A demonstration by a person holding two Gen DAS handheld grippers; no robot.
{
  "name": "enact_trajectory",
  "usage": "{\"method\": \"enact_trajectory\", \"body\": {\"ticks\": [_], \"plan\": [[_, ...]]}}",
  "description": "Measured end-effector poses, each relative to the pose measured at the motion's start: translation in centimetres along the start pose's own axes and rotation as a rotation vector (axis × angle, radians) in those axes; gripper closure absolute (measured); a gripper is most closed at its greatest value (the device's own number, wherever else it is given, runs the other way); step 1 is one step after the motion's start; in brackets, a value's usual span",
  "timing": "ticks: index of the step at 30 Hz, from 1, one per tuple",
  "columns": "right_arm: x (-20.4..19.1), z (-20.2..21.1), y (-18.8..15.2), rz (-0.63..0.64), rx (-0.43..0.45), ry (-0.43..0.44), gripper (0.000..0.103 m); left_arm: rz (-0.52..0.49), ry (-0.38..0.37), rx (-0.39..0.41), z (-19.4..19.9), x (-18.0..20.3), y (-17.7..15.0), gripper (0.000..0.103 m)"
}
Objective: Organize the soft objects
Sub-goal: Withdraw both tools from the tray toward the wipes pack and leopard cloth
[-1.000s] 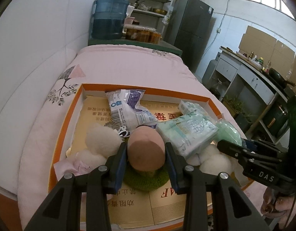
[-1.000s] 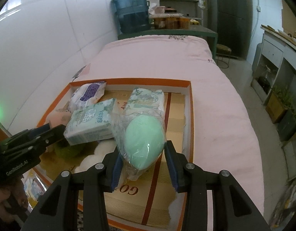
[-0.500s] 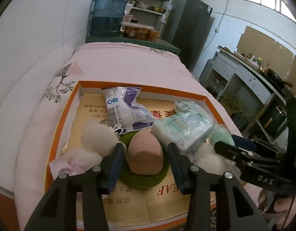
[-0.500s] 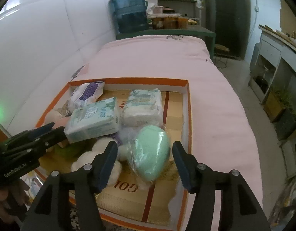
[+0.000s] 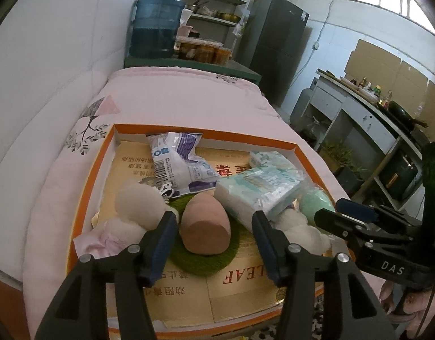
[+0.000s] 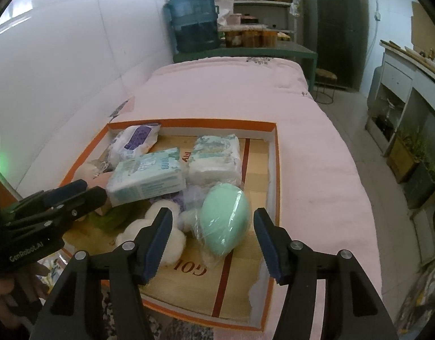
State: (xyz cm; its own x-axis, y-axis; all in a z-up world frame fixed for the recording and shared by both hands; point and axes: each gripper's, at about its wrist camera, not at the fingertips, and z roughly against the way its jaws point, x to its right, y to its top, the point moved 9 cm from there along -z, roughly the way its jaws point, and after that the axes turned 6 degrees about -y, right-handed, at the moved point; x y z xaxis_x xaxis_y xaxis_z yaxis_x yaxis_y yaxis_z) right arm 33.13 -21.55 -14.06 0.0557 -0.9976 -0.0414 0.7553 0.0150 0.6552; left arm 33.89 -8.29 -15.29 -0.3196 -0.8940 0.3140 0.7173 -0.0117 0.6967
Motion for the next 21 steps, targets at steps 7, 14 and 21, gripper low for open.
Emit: {"method": "enact_trajectory", "body": {"ticks": [7, 14, 21], "plan": [[-0.2, 1.3, -0.3, -0.001, 0.01, 0.002, 0.041, -0.017, 0.003, 0.004, 1.1, 0.8, -0.1, 0.047], [-0.2, 2.8, -0.6, -0.015, 0.02, 0.008, 0.041, -0.036, 0.007, 0.03, 2.8, 1.6, 0.0, 0.047], [-0.7, 4.8, -1.2, -0.021, 0.034, 0.024, 0.032, -0.054, 0.017, 0.047, 4.9, 2.4, -0.6, 0.038]]}}
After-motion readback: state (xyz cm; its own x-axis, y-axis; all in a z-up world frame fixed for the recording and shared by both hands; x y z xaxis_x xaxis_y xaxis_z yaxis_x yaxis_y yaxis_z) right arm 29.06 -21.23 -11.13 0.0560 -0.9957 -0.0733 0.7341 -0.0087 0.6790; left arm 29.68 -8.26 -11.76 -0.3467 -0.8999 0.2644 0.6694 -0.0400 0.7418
